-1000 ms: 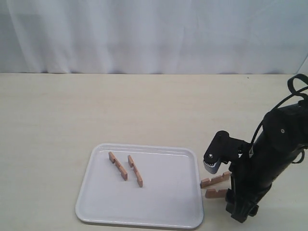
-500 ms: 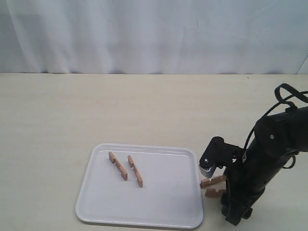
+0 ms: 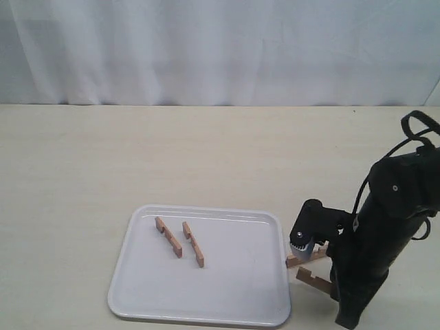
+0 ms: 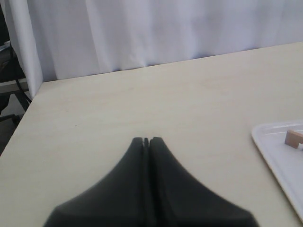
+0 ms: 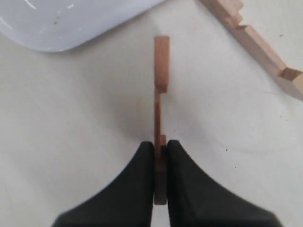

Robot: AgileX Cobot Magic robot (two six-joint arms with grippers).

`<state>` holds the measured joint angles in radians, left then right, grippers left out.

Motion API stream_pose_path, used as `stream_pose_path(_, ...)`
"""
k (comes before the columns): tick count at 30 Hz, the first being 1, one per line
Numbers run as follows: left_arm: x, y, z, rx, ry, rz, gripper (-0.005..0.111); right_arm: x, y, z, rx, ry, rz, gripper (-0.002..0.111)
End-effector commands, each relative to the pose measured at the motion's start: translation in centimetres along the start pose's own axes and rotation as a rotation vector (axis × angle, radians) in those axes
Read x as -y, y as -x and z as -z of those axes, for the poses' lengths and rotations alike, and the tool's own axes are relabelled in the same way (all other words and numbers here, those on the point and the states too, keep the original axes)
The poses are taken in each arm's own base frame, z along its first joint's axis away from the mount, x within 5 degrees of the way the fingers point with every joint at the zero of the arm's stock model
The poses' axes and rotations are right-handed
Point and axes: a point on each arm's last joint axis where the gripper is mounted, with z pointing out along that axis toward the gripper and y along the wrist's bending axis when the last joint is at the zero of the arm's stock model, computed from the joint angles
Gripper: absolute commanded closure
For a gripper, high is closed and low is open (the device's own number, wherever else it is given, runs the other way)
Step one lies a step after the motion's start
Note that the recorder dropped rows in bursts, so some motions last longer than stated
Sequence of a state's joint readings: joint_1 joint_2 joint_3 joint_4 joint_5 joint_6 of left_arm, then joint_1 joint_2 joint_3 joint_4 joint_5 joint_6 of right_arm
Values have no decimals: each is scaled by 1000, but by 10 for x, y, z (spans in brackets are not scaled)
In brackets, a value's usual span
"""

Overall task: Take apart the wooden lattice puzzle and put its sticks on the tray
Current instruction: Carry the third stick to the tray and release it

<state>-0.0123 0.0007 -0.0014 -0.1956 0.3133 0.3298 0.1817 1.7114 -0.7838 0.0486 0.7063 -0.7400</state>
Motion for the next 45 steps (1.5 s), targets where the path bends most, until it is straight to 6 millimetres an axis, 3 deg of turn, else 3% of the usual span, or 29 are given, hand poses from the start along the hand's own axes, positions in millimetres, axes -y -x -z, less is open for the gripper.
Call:
stream_pose_path(1,0,0,0,8,3,7,107,-9,5,26,93,-12,3,104)
stream_pose_path(4,0,0,0,8,3,7,107,-26,17,46,182,-68,47,104)
stream_pose_path(8,0,0,0,8,3,7,107,-46,40,63,295,-115,-30,104)
stream_pose_path(13,0,0,0,8,3,7,107,-56,87,73,352,-92,-179,104)
stream_pose_path(17,0,0,0,8,3,7,107,-47,112,60,312,-51,-333,104)
stream_pose_path(25,0,0,0,8,3,7,107,-25,145,7,125,-74,-510,104)
stream_pose_path(33,0,0,0,8,3,7,107,-22,152,-11,148,-71,-514,103)
stream_pose_path(40,0,0,0,8,3,7,107,-20,158,-2,166,-72,-514,60)
stream_pose_path(45,0,0,0,8,3,7,107,-21,158,47,149,-79,-464,56)
